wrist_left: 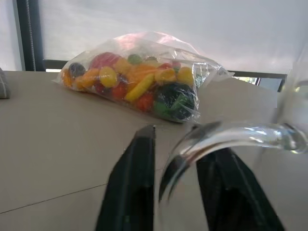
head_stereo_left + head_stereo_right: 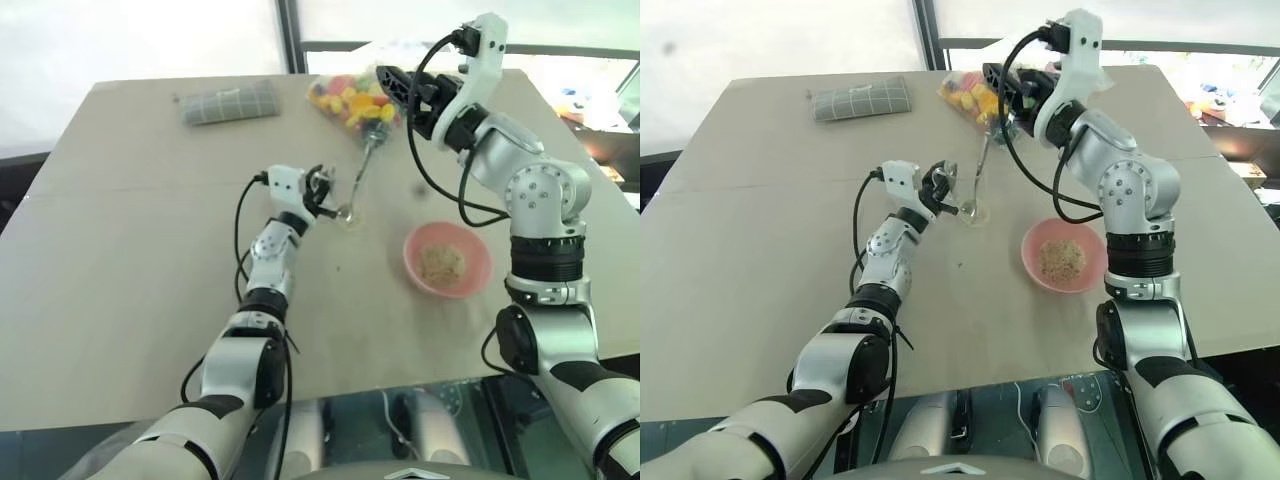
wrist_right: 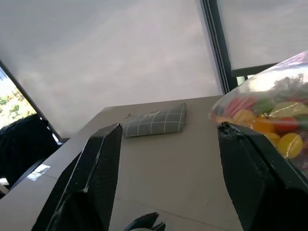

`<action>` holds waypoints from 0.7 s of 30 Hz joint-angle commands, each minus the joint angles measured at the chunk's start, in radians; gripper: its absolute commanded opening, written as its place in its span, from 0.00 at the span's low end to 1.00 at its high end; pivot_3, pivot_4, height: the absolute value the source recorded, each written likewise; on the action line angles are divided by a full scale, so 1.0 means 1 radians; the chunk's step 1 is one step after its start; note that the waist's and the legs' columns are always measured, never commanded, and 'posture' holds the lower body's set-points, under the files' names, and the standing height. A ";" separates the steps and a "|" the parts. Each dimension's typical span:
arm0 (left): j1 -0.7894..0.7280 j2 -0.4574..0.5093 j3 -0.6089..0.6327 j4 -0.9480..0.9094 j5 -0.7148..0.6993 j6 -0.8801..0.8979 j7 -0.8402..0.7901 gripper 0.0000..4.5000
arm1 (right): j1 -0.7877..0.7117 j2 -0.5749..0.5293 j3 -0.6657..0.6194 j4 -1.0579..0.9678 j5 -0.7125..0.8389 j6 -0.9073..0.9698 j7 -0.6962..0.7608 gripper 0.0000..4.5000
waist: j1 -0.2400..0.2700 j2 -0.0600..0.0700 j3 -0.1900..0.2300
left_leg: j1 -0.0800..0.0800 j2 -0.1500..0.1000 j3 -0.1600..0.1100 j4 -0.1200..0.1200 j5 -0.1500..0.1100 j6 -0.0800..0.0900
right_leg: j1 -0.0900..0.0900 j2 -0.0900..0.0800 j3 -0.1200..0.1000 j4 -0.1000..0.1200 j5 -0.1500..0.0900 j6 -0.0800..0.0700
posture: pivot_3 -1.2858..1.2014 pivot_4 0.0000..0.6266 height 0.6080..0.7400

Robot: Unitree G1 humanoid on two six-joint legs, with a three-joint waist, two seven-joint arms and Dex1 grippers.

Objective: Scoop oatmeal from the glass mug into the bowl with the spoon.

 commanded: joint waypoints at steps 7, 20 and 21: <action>0.007 0.013 -0.007 -0.050 -0.009 -0.002 -0.016 0.67 | -0.003 -0.004 -0.033 -0.066 -0.011 0.008 0.007 0.69 | -0.001 0.000 0.000 | 0.000 0.000 0.000 0.000 0.000 0.000 | 0.000 0.000 0.000 0.000 0.000 0.000 | 0.52 0.24 0.83; 0.123 0.051 -0.067 -0.224 0.007 0.031 -0.070 0.67 | 0.111 -0.096 0.014 -0.154 -0.135 -0.050 0.060 0.69 | 0.000 0.000 0.000 | 0.000 0.000 0.000 -0.001 0.000 0.000 | 0.000 0.000 0.000 0.000 0.000 0.000 | 0.52 0.24 0.83; 0.131 0.053 -0.070 -0.237 0.006 0.037 -0.073 0.67 | 0.127 -0.105 0.019 -0.163 -0.149 -0.059 0.069 0.69 | 0.000 0.000 0.000 | 0.000 0.000 0.000 -0.001 0.000 0.000 | 0.000 0.000 0.000 0.000 0.000 0.000 | 0.52 0.24 0.83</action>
